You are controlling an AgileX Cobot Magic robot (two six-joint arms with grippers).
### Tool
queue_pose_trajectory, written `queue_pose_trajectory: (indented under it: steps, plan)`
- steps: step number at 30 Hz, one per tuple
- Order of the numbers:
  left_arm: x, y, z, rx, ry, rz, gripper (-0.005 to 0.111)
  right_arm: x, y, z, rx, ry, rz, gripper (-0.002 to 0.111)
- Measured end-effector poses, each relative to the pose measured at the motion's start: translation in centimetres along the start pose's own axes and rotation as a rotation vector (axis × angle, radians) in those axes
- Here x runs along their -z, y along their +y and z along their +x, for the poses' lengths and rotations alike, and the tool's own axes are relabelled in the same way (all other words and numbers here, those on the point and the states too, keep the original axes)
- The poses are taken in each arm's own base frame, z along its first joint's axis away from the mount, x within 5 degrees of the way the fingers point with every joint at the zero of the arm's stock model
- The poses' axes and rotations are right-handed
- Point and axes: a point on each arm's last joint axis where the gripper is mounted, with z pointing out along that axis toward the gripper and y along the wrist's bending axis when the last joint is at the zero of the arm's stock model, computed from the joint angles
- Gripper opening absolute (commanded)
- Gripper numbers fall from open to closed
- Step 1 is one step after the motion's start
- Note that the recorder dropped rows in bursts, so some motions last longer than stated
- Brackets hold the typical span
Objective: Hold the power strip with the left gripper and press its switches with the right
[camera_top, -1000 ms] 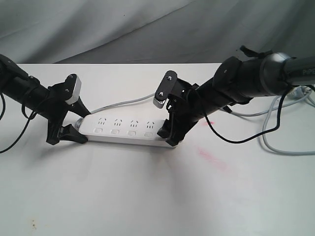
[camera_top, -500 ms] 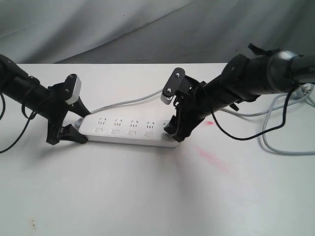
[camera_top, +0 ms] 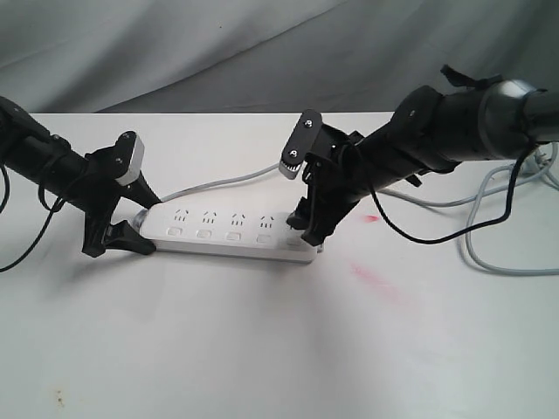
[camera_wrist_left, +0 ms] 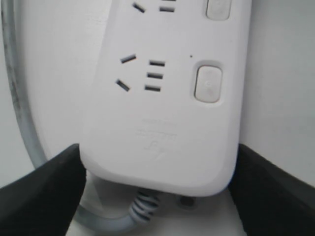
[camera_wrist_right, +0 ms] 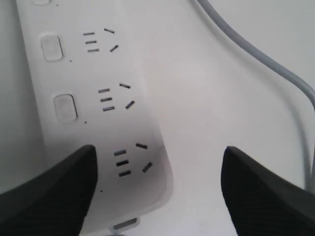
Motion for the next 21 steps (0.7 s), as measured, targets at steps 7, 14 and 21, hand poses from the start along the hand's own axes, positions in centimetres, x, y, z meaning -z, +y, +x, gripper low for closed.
queue_pose_trajectory:
  steps: [7, 14, 21]
  plan:
    - [0.0, 0.0, 0.0, 0.000, 0.000, 0.000, 0.065, -0.4, 0.5, -0.1, 0.010, 0.003, -0.015, 0.066]
    - [0.0, 0.0, 0.0, 0.000, 0.000, 0.000, 0.065, -0.9, 0.6, 0.2, 0.013, 0.017, -0.023, 0.066]
    - [0.0, 0.0, 0.0, 0.000, 0.000, 0.000, 0.065, -1.2, 1.1, 1.1, 0.001, 0.038, -0.029, 0.066]
